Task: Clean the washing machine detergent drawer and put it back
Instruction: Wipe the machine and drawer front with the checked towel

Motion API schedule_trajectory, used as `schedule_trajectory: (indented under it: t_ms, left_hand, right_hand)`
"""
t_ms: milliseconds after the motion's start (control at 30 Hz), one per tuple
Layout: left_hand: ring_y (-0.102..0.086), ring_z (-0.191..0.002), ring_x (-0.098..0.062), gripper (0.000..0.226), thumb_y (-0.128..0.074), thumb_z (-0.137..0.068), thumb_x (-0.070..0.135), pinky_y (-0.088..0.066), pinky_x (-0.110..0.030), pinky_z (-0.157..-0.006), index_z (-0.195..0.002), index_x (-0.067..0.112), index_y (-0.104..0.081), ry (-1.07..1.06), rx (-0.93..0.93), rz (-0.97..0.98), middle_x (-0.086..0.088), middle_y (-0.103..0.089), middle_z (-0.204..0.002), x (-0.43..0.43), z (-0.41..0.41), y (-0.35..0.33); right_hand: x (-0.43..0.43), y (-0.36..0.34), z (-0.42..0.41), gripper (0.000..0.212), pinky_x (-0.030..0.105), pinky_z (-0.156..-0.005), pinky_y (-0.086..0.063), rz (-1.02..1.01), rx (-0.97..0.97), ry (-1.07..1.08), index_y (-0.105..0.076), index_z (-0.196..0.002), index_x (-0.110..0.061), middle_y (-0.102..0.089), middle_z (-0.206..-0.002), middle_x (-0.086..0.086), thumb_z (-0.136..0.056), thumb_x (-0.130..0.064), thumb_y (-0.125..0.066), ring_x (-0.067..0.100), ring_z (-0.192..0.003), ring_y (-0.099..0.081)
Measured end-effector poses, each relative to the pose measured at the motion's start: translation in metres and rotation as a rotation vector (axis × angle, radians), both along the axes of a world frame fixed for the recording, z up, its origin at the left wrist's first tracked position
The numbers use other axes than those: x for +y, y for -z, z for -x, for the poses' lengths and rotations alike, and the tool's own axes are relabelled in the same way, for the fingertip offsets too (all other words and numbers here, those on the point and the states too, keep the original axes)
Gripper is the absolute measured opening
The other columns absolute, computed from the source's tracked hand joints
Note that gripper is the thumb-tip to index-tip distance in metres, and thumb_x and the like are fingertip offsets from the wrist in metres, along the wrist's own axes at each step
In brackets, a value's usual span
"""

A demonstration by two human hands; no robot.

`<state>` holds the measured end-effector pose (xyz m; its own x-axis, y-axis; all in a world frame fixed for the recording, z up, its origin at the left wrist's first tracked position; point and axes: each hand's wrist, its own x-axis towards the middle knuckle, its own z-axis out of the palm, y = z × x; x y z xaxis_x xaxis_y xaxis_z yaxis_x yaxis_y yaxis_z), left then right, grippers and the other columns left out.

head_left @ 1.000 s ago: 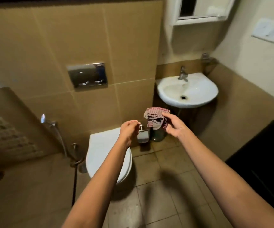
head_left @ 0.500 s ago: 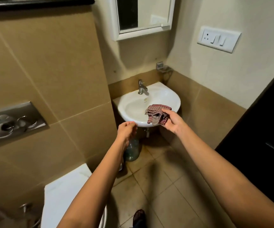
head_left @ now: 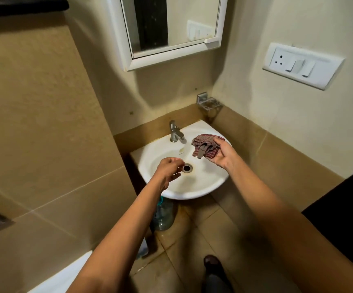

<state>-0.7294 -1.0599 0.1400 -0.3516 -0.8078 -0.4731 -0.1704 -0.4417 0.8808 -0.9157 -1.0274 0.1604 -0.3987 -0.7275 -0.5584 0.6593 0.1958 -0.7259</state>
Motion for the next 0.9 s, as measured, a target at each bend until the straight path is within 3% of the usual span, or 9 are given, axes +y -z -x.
schedule_trajectory:
  t_ms: [100,167,233,300,367,433,500,733,900]
  left_hand:
    - [-0.061,-0.072,-0.008,0.010,-0.062,-0.090,0.011,-0.051,-0.022,-0.068,-0.082,0.017,-0.060,-0.020,-0.013,-0.011,0.000,-0.066,-0.083,-0.028,0.022,0.008]
    - [-0.061,-0.071,-0.008,0.011,-0.061,-0.091,0.011,-0.051,-0.020,-0.065,-0.083,0.017,-0.059,-0.034,-0.018,-0.009,0.002,-0.066,-0.083,-0.048,0.040,0.011]
    - [-0.060,-0.073,-0.007,0.010,-0.061,-0.092,0.012,-0.050,-0.022,-0.068,-0.084,0.018,-0.058,-0.067,-0.020,-0.015,0.002,-0.065,-0.084,-0.069,0.061,0.014]
    - [-0.060,-0.075,-0.008,0.005,-0.061,-0.092,0.012,-0.049,-0.023,-0.070,-0.091,0.016,-0.058,-0.101,-0.022,-0.030,0.000,-0.066,-0.089,-0.087,0.080,0.014]
    - [-0.061,-0.078,-0.010,0.010,-0.062,-0.091,0.012,-0.051,-0.023,-0.070,-0.100,0.013,-0.058,-0.123,-0.023,-0.037,-0.002,-0.066,-0.094,-0.104,0.099,0.013]
    - [-0.062,-0.079,-0.011,0.011,-0.062,-0.091,0.012,-0.052,-0.024,-0.073,-0.101,0.013,-0.059,-0.142,-0.014,-0.039,-0.002,-0.065,-0.093,-0.118,0.115,0.014]
    - [-0.062,-0.078,-0.011,0.005,-0.062,-0.091,0.013,-0.052,-0.026,-0.076,-0.096,0.014,-0.060,-0.172,-0.005,-0.051,-0.002,-0.066,-0.090,-0.131,0.127,0.017]
    - [-0.062,-0.082,-0.013,0.004,-0.061,-0.092,0.014,-0.050,-0.023,-0.070,-0.089,0.017,-0.060,-0.270,-0.052,-0.074,-0.008,-0.068,-0.103,-0.156,0.134,0.030]
    - [-0.062,-0.083,-0.011,0.006,-0.061,-0.092,0.016,-0.050,-0.023,-0.070,-0.095,0.014,-0.056,-0.306,-0.080,-0.094,-0.007,-0.067,-0.102,-0.163,0.130,0.037]
  right_hand:
    - [-0.036,0.001,0.030,0.025,0.025,-0.051,-0.053,-0.015,-0.017,-0.007,-0.059,-0.106,-0.010,-0.072,-0.074,0.006,-0.101,-0.027,-0.042,0.017,-0.063,-0.069]
    - [-0.062,-0.003,0.049,0.029,0.024,-0.043,-0.053,0.040,0.022,-0.042,-0.062,-0.093,-0.003,-0.071,-0.061,0.007,-0.101,-0.017,-0.038,0.018,-0.051,-0.068]
    - [-0.091,-0.005,0.070,0.031,0.024,-0.051,-0.056,0.072,0.060,-0.063,-0.061,-0.085,-0.001,-0.068,-0.055,0.007,-0.100,-0.013,-0.037,0.020,-0.047,-0.065]
    - [-0.117,-0.008,0.089,0.030,0.017,-0.081,-0.051,0.069,0.058,-0.060,-0.063,-0.097,-0.003,-0.066,-0.053,0.004,-0.102,-0.018,-0.038,0.020,-0.047,-0.058]
    - [-0.146,-0.011,0.109,0.031,0.021,-0.113,-0.025,0.041,0.041,-0.055,-0.059,-0.122,-0.007,-0.075,-0.089,0.005,-0.102,-0.020,-0.040,0.022,-0.080,-0.069]
    - [-0.173,-0.012,0.131,0.030,0.031,-0.115,-0.028,-0.004,-0.018,-0.037,-0.055,-0.126,-0.008,-0.053,-0.139,0.012,-0.101,-0.017,-0.042,0.026,-0.129,-0.049]
    - [-0.199,-0.015,0.147,0.034,0.041,-0.104,-0.042,-0.030,-0.070,-0.008,-0.048,-0.133,-0.003,-0.049,-0.142,0.015,-0.101,-0.012,-0.044,0.030,-0.130,-0.048]
    - [-0.259,-0.006,0.176,0.039,0.048,-0.111,-0.031,0.053,-0.241,0.092,-0.038,-0.141,0.000,-0.045,-0.143,0.020,-0.103,-0.006,-0.035,0.033,-0.131,-0.045]
    - [-0.268,0.000,0.177,0.039,0.036,-0.089,-0.048,-0.015,0.046,0.061,-0.041,-0.138,0.001,-0.051,-0.137,0.017,-0.099,-0.002,-0.043,0.033,-0.123,-0.052]
